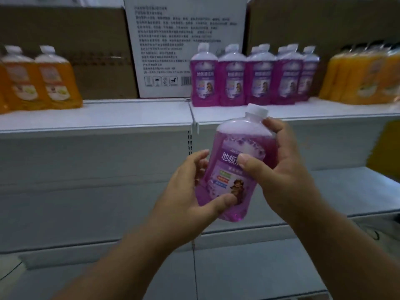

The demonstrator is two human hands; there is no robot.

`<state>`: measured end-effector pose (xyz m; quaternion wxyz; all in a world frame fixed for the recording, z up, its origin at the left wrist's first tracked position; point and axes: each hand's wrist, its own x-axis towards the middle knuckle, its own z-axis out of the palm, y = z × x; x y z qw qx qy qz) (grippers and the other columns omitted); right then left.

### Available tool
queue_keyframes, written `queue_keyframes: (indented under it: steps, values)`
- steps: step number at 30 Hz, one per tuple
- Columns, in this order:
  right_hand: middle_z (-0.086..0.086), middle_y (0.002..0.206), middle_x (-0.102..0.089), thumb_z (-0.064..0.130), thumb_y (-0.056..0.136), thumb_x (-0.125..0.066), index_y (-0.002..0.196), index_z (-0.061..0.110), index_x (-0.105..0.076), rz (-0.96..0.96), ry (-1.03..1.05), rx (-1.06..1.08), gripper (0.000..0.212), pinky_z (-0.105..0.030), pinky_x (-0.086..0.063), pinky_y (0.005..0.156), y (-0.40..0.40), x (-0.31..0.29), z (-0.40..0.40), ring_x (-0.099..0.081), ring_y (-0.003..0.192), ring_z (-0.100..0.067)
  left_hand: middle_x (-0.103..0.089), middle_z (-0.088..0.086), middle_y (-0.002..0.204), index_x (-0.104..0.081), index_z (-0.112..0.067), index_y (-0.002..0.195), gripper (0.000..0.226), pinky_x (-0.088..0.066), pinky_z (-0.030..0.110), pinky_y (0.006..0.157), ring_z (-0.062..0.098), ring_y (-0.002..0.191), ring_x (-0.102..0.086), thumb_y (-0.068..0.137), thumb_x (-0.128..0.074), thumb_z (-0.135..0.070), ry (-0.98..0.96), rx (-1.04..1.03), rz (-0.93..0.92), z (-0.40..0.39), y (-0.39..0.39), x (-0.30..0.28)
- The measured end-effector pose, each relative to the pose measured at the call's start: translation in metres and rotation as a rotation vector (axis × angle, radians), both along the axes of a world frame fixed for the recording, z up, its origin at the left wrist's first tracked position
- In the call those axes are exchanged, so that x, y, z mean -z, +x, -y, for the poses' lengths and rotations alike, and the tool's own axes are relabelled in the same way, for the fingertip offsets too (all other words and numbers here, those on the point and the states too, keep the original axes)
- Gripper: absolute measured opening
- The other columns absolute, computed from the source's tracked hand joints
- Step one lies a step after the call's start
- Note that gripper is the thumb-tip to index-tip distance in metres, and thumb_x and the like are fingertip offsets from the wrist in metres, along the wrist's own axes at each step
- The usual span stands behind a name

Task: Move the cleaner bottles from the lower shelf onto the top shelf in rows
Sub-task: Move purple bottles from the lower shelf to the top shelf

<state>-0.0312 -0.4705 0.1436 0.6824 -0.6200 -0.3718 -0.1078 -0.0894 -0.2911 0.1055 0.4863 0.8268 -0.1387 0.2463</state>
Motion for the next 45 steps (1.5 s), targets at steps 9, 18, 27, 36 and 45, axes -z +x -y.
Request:
queue_keyframes:
  steps: [9,18,27,36,45]
  values:
    - [0.007,0.114,-0.064,0.028,0.081,-0.072,0.134,0.031,-0.042,0.234,-0.162,0.168,0.061,-0.028,-0.059,0.073,0.039,-0.115,0.084,-0.069,0.104,-0.012,-0.063,-0.021,0.106,-0.047,-0.043,0.118,0.075,-0.054,0.016,0.068,-0.008,0.091,-0.063,0.057,-0.063,-0.083,0.318,0.103,0.079,0.061,0.069,-0.128]
    - [0.019,0.109,-0.064,0.031,0.078,-0.073,0.120,0.054,-0.044,0.203,-0.270,0.312,0.056,-0.025,-0.058,0.069,0.113,-0.144,0.136,-0.067,0.102,-0.005,-0.065,-0.026,0.098,-0.049,-0.052,0.103,0.038,-0.050,0.020,0.079,-0.011,0.089,-0.061,0.075,-0.073,-0.064,0.492,0.236,-0.007,0.108,0.176,-0.162]
    - [0.002,0.110,-0.067,0.016,0.083,-0.073,0.127,0.042,-0.044,0.095,-0.294,0.359,0.059,-0.027,-0.059,0.066,0.210,-0.140,0.213,-0.070,0.098,-0.009,-0.054,-0.003,0.138,-0.040,-0.031,0.139,0.086,-0.047,0.037,0.095,0.019,0.118,-0.055,0.073,-0.057,-0.082,0.854,0.050,-0.117,0.178,0.271,-0.151]
    - [0.004,0.118,-0.061,0.013,0.087,-0.069,0.135,0.042,-0.041,-0.017,-0.327,0.179,0.063,-0.029,-0.060,0.067,0.315,-0.136,0.242,-0.068,0.098,-0.005,-0.058,0.003,0.131,-0.043,-0.024,0.139,0.082,-0.047,0.042,0.097,0.025,0.112,-0.055,0.078,-0.054,-0.078,0.909,-0.194,-0.287,0.226,0.335,-0.145]
    - [0.021,0.102,-0.053,0.031,0.066,-0.090,0.148,0.043,-0.013,0.262,-0.680,0.437,0.113,-0.008,-0.046,0.055,0.360,-0.129,0.234,-0.062,0.086,0.000,-0.053,0.002,0.124,-0.053,-0.025,0.123,0.085,-0.042,0.042,0.091,0.023,0.110,-0.044,0.070,-0.040,-0.090,0.906,-0.387,-0.314,0.228,0.336,-0.128]
